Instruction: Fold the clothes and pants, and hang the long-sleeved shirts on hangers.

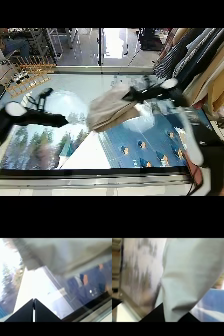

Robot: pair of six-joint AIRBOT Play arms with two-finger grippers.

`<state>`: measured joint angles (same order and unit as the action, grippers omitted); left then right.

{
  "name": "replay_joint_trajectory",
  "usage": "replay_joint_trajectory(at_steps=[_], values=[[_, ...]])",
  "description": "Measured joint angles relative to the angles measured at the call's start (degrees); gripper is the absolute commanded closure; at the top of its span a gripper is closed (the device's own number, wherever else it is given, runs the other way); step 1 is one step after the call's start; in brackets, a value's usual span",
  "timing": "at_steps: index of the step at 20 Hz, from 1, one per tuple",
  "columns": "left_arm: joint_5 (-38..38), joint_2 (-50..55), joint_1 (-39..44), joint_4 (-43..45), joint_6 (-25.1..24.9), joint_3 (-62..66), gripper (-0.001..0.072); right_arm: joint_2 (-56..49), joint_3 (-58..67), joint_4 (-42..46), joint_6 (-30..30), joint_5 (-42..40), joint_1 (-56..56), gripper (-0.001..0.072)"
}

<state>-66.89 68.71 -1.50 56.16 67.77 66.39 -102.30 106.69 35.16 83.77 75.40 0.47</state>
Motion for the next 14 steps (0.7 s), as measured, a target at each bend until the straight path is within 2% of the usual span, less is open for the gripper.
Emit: replay_joint_trajectory(at_steps=[4, 8, 11, 14], values=[[-3.3, -8.6, -7.2, 0.2, -1.1, 0.1, 0.0695, 14.2, 0.0, 10.5, 7.6, 6.4, -15.5, 0.0698], [-4.6, -11.7, -14.2, 0.4, -1.6, 0.0, 0.0695, 26.3, -0.2, 22.4, 10.7, 15.4, -39.6, 0.0698], [-5.0, -11.9, -16.9, 0.4, -1.8, 0.0, 0.0696, 32.3, -5.3, 29.0, 9.0, 19.5, -59.9, 0.0697], [-5.0, -11.7, -17.9, 0.4, -2.3, 0.0, 0.0697, 36.7, -17.7, 33.3, 4.9, 19.5, -75.3, 0.0697]])
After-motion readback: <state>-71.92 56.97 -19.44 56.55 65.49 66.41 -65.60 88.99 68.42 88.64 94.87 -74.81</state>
